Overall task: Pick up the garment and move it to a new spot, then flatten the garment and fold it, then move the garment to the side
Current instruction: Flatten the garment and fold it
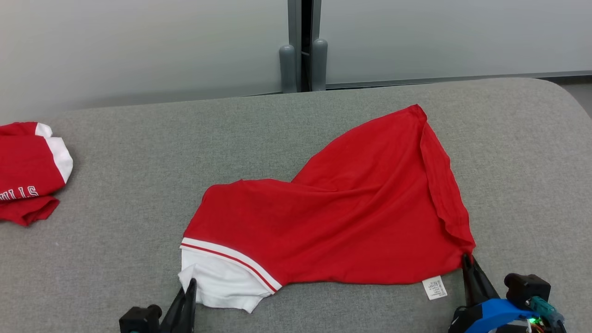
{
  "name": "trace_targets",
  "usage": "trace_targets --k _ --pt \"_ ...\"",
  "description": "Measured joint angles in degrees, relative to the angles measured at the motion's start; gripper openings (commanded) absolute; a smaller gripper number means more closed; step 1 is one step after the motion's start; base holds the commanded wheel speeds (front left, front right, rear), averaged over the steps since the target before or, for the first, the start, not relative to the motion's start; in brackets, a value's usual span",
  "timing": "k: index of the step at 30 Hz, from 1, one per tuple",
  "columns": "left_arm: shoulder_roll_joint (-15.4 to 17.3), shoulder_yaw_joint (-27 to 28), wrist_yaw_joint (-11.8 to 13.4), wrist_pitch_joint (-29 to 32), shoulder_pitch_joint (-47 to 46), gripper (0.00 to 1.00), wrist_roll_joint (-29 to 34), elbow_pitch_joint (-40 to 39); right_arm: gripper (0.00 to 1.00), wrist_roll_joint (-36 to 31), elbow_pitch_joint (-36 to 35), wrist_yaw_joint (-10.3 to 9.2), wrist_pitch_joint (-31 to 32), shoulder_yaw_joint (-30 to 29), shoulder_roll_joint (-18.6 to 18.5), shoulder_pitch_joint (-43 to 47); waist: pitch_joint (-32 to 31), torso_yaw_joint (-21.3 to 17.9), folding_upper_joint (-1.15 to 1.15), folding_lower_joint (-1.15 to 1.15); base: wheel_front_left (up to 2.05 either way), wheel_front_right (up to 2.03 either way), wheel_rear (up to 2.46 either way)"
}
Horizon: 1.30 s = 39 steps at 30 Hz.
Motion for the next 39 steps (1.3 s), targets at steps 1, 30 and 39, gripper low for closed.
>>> trace_targets --k 1,30,39 --pt "0.0 0.0 0.0 0.0 -0.4 0.0 0.0 -0.8 0.0 0.0 -1.0 0.0 0.0 0.2 0.0 0.0 0.1 0.0 0.0 0.0 0.0 0.0 0.0" --pt "7.7 -0.9 -1.8 0.0 -69.9 0.0 6.8 0.4 0.0 1.9 -9.0 0.0 0.0 11.0 -11.8 -59.7 21.1 -2.9 0.0 0.02 0.0 0.0 0.0" --pt "7.2 -3.5 -1.9 0.0 -89.6 0.0 5.2 8.2 0.0 0.3 0.4 0.0 0.0 12.6 -15.9 -78.7 24.9 -1.9 0.0 0.02 0.0 0.0 0.0"
